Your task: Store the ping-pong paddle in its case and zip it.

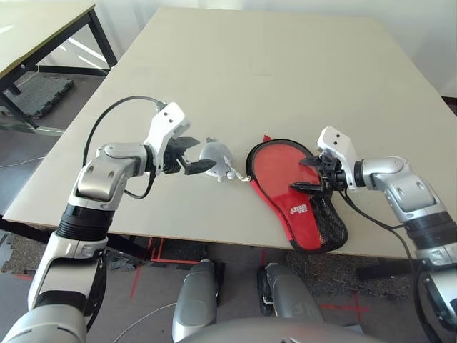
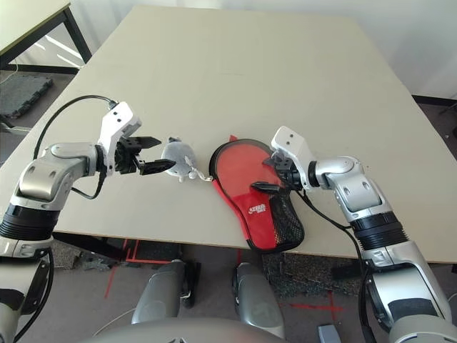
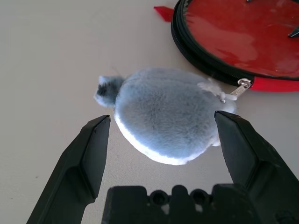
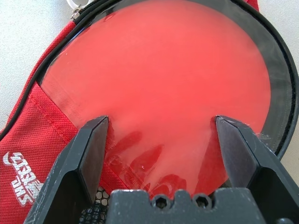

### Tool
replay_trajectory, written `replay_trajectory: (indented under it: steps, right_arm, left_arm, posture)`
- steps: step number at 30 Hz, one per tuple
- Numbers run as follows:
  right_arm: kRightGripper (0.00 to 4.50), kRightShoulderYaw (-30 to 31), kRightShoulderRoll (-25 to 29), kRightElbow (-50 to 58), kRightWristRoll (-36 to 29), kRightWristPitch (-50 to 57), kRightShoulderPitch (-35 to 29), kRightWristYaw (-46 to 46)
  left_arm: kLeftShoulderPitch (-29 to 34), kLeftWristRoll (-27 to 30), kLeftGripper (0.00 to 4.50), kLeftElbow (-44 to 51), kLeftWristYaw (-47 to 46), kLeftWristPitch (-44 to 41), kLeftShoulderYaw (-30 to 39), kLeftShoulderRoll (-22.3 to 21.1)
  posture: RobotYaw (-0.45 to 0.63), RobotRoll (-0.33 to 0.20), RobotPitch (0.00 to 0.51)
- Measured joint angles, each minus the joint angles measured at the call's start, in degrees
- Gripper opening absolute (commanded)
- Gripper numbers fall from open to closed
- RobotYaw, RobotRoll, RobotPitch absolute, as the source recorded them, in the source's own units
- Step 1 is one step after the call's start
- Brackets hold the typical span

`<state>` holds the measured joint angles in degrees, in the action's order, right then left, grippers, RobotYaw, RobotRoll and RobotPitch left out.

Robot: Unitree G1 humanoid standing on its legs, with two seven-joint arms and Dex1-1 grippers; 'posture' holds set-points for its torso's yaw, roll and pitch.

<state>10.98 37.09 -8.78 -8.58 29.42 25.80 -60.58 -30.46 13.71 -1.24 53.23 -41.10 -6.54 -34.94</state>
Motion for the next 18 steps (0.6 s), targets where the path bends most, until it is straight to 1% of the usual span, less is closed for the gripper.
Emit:
replay_trajectory:
  steps: [5,6,8,11,14,17,18]
  right_arm:
    - [4.5,-0.2,0.1,0.5,0.0,0.1,-0.4,0.2]
    - [4.5,-0.2,0.1,0.5,0.0,0.1,-0.4,0.2]
    - [4.5,-0.3,0.1,0.7,0.0,0.2,-0.5,0.2]
    - [4.5,-0.3,0.1,0.9,0.0,0.3,-0.6,0.2]
    - [4.5,-0.3,0.1,1.0,0.0,0.4,-0.6,0.3]
    - [4.5,-0.3,0.1,1.1,0.0,0.5,-0.8,0.5]
    - [4.5,-0.3,0.1,1.2,0.0,0.5,-0.9,0.5]
  left_arm:
    - [0.0,-1.1,4.47,-2.7,-1.3,3.6,-1.4,1.1]
    - [0.0,-1.4,4.1,-3.2,-1.4,4.4,-1.4,1.1]
    - [0.0,-1.7,3.57,-4.0,-1.5,5.2,-1.4,1.1]
    - [0.0,-2.6,2.36,-4.2,-1.6,6.8,-1.8,1.1]
    - [0.0,-4.7,1.23,-4.7,-1.5,9.5,-3.7,0.7]
    - [-0.3,-5.0,0.08,-6.3,-1.5,11.0,-3.8,1.0]
    - [-0.5,-5.1,0.03,-6.6,-1.5,11.2,-3.9,1.1]
  posture:
    - [0.11,0.0,0.126]
    - [0.11,0.0,0.126]
    - [0.11,0.0,0.125]
    - [0.12,0.0,0.125]
    - [0.12,0.0,0.125]
    - [0.12,0.0,0.128]
    - [0.11,0.0,0.129]
